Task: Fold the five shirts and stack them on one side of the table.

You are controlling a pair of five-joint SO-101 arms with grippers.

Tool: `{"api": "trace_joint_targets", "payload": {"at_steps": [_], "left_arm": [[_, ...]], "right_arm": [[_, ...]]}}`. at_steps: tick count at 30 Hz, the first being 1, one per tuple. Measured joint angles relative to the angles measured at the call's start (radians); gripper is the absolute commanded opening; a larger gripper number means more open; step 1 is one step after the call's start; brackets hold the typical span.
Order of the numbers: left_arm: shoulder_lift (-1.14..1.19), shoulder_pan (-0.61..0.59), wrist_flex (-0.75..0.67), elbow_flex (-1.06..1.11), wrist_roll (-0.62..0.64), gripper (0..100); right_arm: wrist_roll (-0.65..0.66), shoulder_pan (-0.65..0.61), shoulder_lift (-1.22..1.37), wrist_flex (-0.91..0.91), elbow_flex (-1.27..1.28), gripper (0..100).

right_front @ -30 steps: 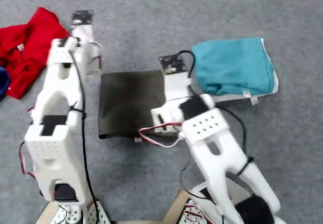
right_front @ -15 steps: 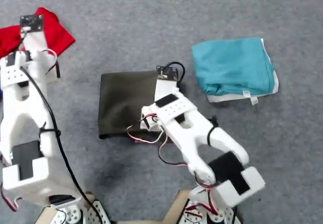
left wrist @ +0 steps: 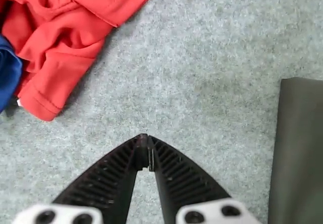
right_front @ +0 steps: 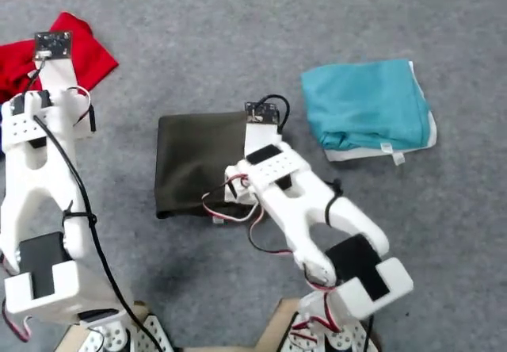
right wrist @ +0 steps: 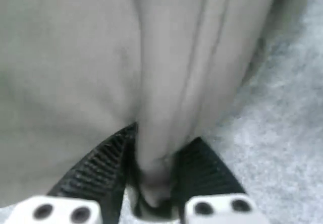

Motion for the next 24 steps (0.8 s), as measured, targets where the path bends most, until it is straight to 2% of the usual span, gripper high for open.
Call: {"api": "trace_joint_targets", "payload": {"at_steps": [7,11,16,19,24], "left_arm": [[0.000,-0.043,0.000,0.000,0.000,3],[0.000,-0.043,0.000,0.000,0.000,3],[0.000,-0.043,0.000,0.000,0.000,3],[0.000,-0.043,0.000,0.000,0.000,3],[0.000,-0.043,0.000,0.002,0.000,3]], "right_arm": [[0.100,0.109,-0.081,0.173,-0.112,1.4],[0.224,0.135,-0.169,0.258,-0.265,1.4],[0.417,0.192,-0.180,0.281,-0.474,1.5],[0.520,0.270,-0.143,0.285,-0.600,1.5],[0.658,0.471,-0.006,0.288,-0.786,1.5]]}}
